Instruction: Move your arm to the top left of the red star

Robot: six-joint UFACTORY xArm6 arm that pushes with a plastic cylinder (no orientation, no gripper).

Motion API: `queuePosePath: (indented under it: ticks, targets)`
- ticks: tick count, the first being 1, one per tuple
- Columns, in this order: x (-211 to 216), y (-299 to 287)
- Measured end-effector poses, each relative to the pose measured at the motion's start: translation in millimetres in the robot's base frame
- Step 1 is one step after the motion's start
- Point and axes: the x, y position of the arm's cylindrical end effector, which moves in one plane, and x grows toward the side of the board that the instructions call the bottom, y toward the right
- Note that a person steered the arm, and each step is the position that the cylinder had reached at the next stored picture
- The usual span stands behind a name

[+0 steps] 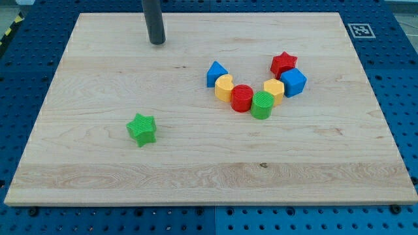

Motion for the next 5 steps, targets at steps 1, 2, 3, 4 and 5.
queuePosePath:
  ticks: [1, 2, 3, 4, 5]
  targets:
    - [-26.1, 26.2]
    - [-28.9, 68.8]
    - [-27.2, 109.3]
    - [-27.2, 134.8]
    - [-27.2, 144.4]
